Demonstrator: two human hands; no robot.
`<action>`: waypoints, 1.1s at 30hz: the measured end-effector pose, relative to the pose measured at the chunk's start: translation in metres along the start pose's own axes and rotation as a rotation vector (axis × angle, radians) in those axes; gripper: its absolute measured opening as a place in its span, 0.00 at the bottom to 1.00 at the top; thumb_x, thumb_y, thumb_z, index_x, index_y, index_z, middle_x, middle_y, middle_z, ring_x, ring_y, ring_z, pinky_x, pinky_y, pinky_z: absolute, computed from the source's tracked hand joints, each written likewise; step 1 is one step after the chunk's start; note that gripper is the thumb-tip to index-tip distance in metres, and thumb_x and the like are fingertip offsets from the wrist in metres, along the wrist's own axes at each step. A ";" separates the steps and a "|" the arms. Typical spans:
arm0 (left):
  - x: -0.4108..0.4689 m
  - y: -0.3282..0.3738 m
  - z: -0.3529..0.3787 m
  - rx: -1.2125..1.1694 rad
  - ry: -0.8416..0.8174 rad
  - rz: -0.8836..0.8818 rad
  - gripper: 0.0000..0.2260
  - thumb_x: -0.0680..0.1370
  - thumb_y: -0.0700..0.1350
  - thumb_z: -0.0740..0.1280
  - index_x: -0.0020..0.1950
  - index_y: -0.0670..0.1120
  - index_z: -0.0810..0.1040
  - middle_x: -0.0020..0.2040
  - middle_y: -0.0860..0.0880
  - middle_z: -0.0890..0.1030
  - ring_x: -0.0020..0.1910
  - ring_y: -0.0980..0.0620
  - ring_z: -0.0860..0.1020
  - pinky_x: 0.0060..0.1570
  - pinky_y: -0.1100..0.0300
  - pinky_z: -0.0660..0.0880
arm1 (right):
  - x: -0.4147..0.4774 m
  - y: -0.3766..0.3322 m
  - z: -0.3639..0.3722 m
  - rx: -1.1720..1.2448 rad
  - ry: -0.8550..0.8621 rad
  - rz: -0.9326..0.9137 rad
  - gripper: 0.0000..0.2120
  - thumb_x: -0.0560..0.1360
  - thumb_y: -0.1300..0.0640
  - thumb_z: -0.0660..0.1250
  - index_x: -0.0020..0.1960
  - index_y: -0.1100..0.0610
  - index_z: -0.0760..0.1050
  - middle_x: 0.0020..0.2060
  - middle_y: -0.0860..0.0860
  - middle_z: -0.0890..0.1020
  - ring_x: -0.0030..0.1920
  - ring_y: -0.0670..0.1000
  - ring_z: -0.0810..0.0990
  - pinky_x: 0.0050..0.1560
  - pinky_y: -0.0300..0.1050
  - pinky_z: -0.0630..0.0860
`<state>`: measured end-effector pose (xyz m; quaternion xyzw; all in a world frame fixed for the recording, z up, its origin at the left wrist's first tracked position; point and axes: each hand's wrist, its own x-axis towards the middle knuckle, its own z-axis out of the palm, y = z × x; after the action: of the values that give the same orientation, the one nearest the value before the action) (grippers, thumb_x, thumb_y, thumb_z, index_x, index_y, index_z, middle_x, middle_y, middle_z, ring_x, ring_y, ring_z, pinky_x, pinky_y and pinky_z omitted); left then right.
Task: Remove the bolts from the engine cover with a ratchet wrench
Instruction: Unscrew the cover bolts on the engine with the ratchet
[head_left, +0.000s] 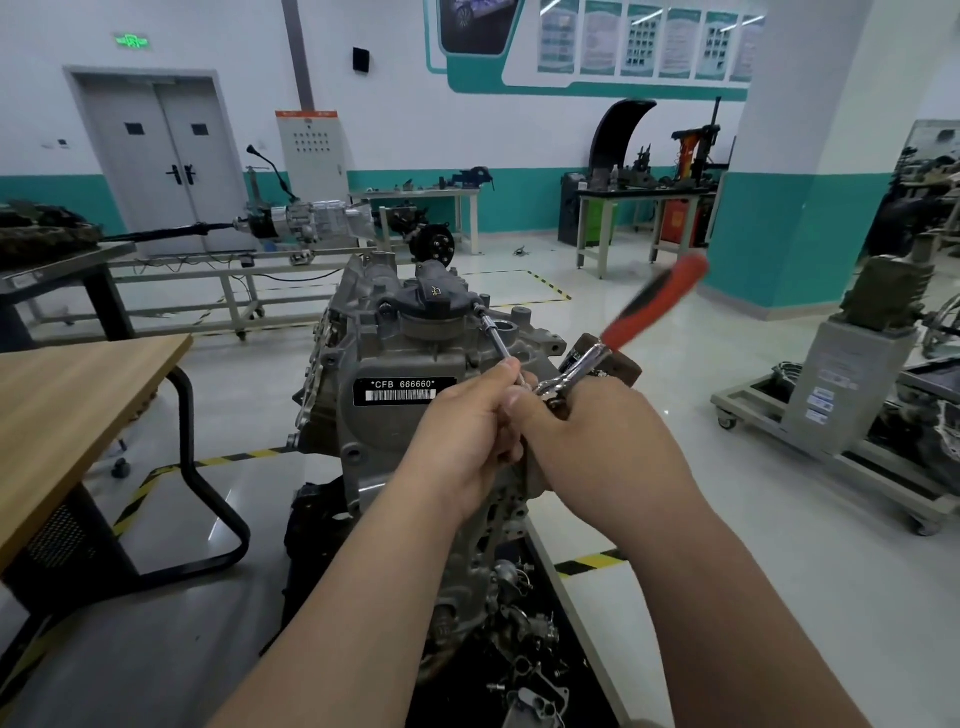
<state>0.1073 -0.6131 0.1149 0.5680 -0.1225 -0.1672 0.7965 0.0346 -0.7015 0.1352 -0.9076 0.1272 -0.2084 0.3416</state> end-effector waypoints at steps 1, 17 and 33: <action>0.000 0.000 0.001 -0.004 0.011 -0.004 0.18 0.79 0.48 0.64 0.31 0.50 0.82 0.29 0.50 0.76 0.27 0.54 0.71 0.33 0.58 0.67 | 0.001 -0.002 -0.001 -0.131 0.042 -0.037 0.22 0.75 0.36 0.59 0.34 0.53 0.74 0.27 0.48 0.78 0.29 0.48 0.77 0.28 0.43 0.70; -0.004 0.005 0.001 0.026 -0.025 -0.048 0.18 0.81 0.51 0.62 0.34 0.46 0.80 0.23 0.49 0.72 0.17 0.53 0.68 0.19 0.68 0.65 | -0.004 0.008 0.024 0.741 -0.067 0.243 0.29 0.80 0.41 0.56 0.29 0.59 0.75 0.20 0.54 0.76 0.19 0.50 0.72 0.23 0.38 0.69; -0.008 0.012 -0.006 -0.006 -0.065 -0.053 0.17 0.79 0.50 0.65 0.33 0.47 0.82 0.25 0.49 0.77 0.24 0.56 0.77 0.26 0.69 0.73 | -0.017 -0.012 0.030 2.098 -0.541 0.614 0.23 0.77 0.43 0.59 0.35 0.60 0.76 0.16 0.46 0.65 0.14 0.43 0.62 0.20 0.33 0.61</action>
<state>0.1040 -0.6015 0.1240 0.5628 -0.1327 -0.2072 0.7891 0.0348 -0.6692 0.1182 -0.1173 0.0288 0.0843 0.9891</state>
